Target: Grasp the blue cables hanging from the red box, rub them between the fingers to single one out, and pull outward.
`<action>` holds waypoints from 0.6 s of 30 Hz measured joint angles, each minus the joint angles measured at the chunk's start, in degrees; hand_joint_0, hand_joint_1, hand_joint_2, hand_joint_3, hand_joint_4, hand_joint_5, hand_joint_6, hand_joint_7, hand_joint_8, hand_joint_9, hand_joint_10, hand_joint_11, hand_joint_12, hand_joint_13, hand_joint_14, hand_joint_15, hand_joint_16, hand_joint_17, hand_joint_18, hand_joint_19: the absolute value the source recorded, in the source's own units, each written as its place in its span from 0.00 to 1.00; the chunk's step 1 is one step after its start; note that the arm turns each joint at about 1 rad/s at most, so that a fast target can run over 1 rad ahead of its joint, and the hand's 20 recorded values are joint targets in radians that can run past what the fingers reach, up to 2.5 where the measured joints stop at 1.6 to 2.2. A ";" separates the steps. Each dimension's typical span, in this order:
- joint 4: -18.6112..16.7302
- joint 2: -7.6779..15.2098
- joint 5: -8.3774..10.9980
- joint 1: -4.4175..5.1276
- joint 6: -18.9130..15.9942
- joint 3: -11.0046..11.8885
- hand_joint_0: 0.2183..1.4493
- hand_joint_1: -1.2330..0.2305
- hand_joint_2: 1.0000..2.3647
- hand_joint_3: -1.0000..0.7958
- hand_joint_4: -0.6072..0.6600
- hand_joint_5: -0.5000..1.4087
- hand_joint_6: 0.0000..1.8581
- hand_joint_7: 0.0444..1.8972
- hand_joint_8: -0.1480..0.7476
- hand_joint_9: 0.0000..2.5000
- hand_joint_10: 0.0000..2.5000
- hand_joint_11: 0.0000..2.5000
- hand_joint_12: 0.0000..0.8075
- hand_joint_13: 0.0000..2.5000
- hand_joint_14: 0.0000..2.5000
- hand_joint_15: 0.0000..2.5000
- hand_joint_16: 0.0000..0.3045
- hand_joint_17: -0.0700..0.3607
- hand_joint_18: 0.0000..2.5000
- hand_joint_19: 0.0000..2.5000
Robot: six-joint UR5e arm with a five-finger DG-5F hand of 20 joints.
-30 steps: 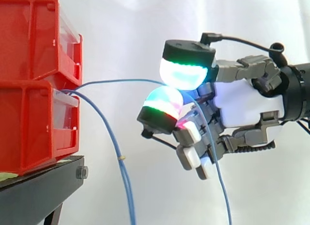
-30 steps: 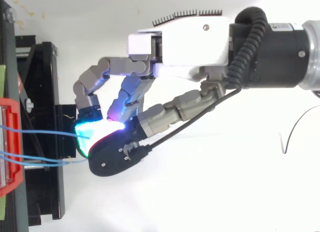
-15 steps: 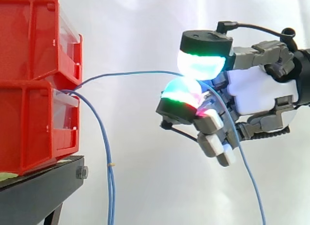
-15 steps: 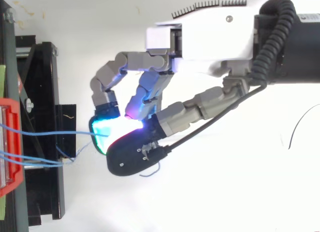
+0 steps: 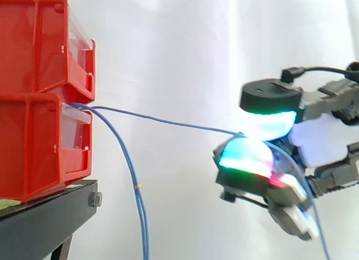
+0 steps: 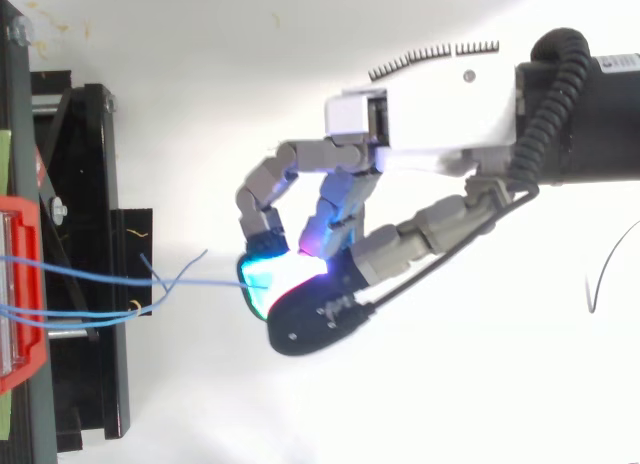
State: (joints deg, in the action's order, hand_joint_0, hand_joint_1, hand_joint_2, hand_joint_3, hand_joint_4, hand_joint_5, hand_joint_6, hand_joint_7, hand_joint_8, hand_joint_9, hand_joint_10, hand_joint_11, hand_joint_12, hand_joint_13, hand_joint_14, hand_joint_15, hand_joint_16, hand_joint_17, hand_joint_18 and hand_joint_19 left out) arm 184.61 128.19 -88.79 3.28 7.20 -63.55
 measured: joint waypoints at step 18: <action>-19.86 -10.85 2.91 0.57 0.23 -20.40 0.31 0.33 0.01 0.53 0.58 0.19 0.47 0.63 0.48 0.41 0.00 0.31 0.48 0.38 0.01 0.25 0.16 0.41 0.34 0.28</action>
State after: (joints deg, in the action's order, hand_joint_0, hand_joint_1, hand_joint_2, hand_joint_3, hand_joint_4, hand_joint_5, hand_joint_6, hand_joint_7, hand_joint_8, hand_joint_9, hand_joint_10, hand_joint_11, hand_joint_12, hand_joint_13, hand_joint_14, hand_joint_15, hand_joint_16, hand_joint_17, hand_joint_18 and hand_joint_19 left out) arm 164.75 117.34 -85.88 3.86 7.43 -83.95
